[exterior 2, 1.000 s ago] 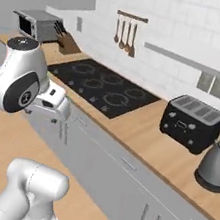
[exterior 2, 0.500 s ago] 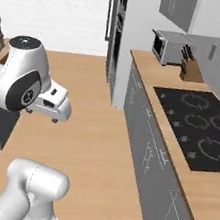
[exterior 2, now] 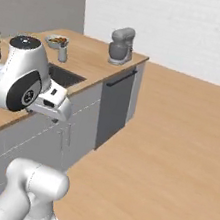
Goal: Navigate to the sink.
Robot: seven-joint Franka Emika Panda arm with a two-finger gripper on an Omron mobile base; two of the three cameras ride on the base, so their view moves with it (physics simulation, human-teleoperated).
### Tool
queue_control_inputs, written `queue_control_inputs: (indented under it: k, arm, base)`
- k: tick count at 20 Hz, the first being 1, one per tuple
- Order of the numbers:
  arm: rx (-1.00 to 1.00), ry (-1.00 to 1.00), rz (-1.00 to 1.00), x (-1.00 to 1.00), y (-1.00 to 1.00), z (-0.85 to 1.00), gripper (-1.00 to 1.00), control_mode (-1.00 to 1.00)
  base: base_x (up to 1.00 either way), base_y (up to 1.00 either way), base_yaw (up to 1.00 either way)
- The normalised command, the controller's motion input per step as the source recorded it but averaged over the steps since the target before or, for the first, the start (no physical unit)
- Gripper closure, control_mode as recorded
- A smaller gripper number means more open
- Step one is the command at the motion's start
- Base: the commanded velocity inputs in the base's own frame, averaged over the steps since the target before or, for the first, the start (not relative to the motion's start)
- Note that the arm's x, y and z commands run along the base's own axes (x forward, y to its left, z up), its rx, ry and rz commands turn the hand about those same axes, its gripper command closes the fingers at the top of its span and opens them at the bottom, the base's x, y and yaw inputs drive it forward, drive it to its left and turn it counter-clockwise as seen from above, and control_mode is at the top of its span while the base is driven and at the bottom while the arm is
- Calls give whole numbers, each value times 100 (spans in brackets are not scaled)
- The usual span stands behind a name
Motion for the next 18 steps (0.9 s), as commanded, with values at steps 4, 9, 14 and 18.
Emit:
queue_control_inputs:
  k: [4,9,14,18]
  arm:
    - [0,0,0,0,0,0,-100,100]
    - [0,0,0,0,0,0,-100,100]
    - [0,0,0,0,0,0,-100,100]
    - [0,0,0,0,0,0,-100,100]
  base:
    - [66,-44,73]
    - [66,-64,65]
    - [42,-94,55]
    - [46,-84,56]
